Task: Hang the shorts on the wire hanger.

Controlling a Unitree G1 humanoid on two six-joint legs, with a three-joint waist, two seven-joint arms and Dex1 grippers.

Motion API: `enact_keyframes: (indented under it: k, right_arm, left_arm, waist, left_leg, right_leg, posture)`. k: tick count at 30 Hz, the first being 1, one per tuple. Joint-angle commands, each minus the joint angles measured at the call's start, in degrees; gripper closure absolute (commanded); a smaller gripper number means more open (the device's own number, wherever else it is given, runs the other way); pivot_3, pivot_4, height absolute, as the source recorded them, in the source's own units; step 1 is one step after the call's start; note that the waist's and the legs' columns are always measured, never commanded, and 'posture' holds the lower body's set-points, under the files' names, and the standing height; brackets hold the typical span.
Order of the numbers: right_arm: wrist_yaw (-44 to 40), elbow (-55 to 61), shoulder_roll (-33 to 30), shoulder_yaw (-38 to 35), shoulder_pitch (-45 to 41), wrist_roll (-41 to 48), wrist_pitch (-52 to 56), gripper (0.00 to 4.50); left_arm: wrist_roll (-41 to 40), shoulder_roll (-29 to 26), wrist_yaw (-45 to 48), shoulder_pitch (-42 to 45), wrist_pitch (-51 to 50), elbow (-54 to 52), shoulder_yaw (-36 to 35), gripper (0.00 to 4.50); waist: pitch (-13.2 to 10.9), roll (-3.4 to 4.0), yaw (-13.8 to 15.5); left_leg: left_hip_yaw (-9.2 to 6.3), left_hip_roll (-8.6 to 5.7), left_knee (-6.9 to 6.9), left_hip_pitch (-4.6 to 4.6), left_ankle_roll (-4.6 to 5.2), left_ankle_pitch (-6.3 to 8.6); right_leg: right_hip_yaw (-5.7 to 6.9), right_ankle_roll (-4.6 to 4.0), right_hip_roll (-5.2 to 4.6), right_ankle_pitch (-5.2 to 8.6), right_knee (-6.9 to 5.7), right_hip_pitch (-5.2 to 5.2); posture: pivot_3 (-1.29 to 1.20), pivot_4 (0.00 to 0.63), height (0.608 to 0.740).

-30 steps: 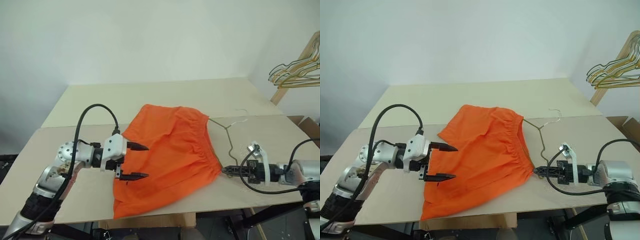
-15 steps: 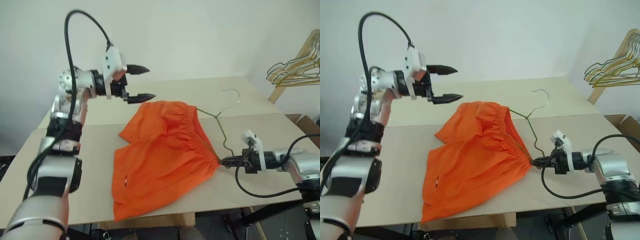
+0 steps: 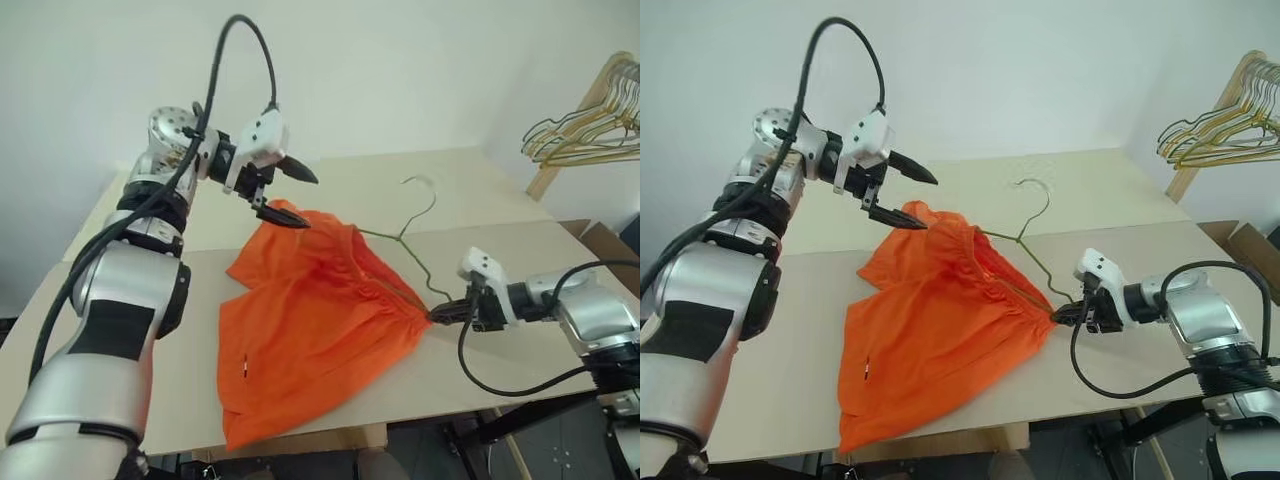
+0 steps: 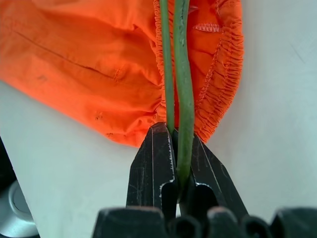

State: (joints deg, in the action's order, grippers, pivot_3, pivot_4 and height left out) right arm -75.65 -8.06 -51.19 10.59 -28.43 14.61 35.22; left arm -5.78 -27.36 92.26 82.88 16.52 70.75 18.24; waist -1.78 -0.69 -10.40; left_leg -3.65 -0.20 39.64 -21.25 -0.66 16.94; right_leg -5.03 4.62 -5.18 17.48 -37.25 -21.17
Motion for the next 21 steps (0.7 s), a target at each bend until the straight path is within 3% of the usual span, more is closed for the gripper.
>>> enact_keyframes:
  k: [1, 8, 14, 17, 20, 21]
  right_arm:
    - [0.03, 2.84, 0.03, -0.37, -3.24, -0.1, -0.42, 4.5]
    - [1.22, 2.45, 1.74, 1.49, -5.62, -2.21, -1.18, 4.5]
    - [1.32, 3.18, 2.11, 2.16, -5.67, -3.17, -1.5, 4.5]
    - [1.44, 3.35, 2.18, 2.24, -5.72, -3.53, -1.48, 4.5]
    - [1.5, 3.56, 2.26, 2.25, -5.82, -3.65, -1.36, 4.5]
    - [1.51, 3.76, 2.29, 2.22, -5.85, -3.64, -1.2, 4.5]
  left_arm:
    - [0.69, 0.12, 0.24, 1.69, 2.69, 0.02, 2.89, 0.01]
    - [1.82, 1.12, 0.24, 0.79, 3.35, 1.25, 6.34, 0.01]
    - [4.1, 2.36, 0.24, 0.55, 1.95, 3.0, 4.91, 0.01]
    - [5.31, 2.12, 0.24, 0.38, 1.99, 3.44, 5.83, 0.66]
    - [7.93, 2.66, -0.72, 0.28, 2.3, 3.87, 3.87, 1.59]
    - [8.38, 2.88, -0.82, 0.24, 2.29, 3.94, 3.19, 1.59]
  waist:
    - [-0.05, 0.03, -0.09]
    - [-0.07, 0.04, -0.15]
    - [-0.08, 0.04, -0.17]
    - [-0.08, 0.04, -0.34]
    - [-0.08, 0.04, -0.81]
    - [-0.08, 0.04, -0.87]
  left_leg:
    - [-0.02, 0.0, 0.09, -0.06, 0.0, 0.0]
    - [-0.02, -0.02, 0.24, -0.02, 0.01, 0.0]
    - [-0.01, -0.05, 0.35, -0.03, 0.01, 0.0]
    - [-0.02, -0.04, 0.35, -0.03, 0.01, 0.0]
    - [-0.02, -0.05, 0.35, -0.03, 0.01, 0.0]
    - [-0.02, -0.04, 0.35, -0.03, 0.01, -0.01]
  right_leg:
    - [0.01, 0.0, 0.0, 0.0, -0.04, -0.04]
    - [-0.03, 0.01, 0.0, 0.01, -0.33, -0.06]
    - [-0.04, 0.01, -0.01, 0.01, -0.41, -0.06]
    - [-0.04, 0.01, 0.0, 0.01, -0.42, -0.06]
    - [-0.04, 0.01, -0.01, 0.01, -0.43, -0.06]
    - [-0.04, 0.01, -0.01, 0.01, -0.44, -0.06]
  posture:
    - [-0.19, 0.0, 0.74]
    - [-0.19, 0.0, 0.74]
    - [-0.2, 0.0, 0.74]
    - [-0.2, 0.0, 0.74]
    - [-0.2, 0.0, 0.74]
    - [-0.2, 0.0, 0.74]
